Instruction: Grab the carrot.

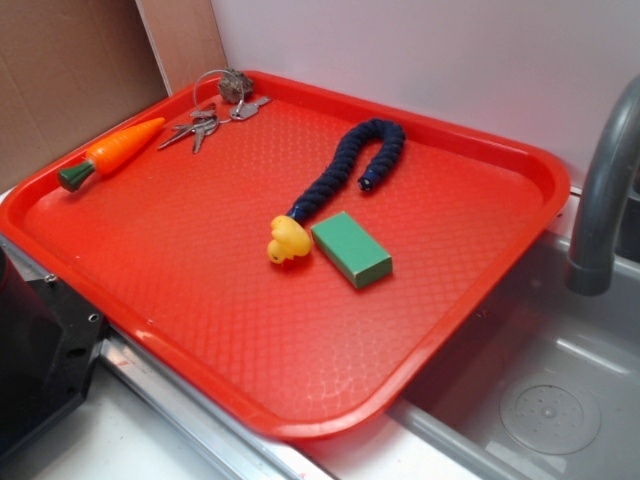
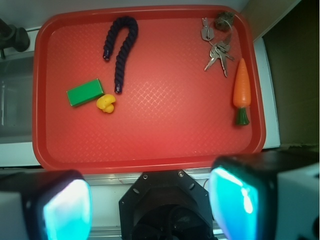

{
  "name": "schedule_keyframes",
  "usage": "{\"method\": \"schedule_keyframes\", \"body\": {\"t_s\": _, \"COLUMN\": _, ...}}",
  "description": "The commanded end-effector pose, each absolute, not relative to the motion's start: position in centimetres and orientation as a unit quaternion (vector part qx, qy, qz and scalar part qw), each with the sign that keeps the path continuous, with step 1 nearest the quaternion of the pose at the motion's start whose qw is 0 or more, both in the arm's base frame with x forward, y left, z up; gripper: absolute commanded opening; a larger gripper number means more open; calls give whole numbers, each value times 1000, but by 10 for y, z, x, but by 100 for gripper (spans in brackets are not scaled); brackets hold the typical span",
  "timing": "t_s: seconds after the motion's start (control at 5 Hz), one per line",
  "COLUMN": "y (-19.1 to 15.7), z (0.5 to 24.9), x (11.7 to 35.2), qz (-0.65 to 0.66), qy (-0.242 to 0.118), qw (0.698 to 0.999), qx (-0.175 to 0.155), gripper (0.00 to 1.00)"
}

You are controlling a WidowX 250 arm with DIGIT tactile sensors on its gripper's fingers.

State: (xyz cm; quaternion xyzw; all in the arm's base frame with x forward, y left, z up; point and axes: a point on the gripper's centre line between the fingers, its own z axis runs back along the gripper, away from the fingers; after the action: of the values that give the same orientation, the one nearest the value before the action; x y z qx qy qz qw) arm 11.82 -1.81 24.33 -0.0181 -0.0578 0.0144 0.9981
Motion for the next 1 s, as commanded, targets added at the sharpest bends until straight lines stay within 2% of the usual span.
{"method": "schedule_keyframes", "body": {"t_s": 0.0, "y": -18, "z": 243, "x": 118, "qz": 14, "qy": -58, "qw": 998, "qx": -18, "gripper": 100}}
{"method": "schedule_keyframes", "body": {"t_s": 0.2, "y": 27, "z": 195, "x": 137, "qz": 71, "qy": -49, "qw": 996, "qx": 18, "gripper": 100}}
{"method": "schedule_keyframes", "body": {"t_s": 0.6, "y": 89, "z": 133, "x": 158, "qz": 71, "qy": -64, "qw": 994, "qx": 46, "gripper": 100}}
{"method": "schedule_keyframes", "body": {"t_s": 0.8, "y": 113, "z": 118, "x": 164, "qz": 89, "qy": -109, "qw": 989, "qx": 43, "gripper": 100}}
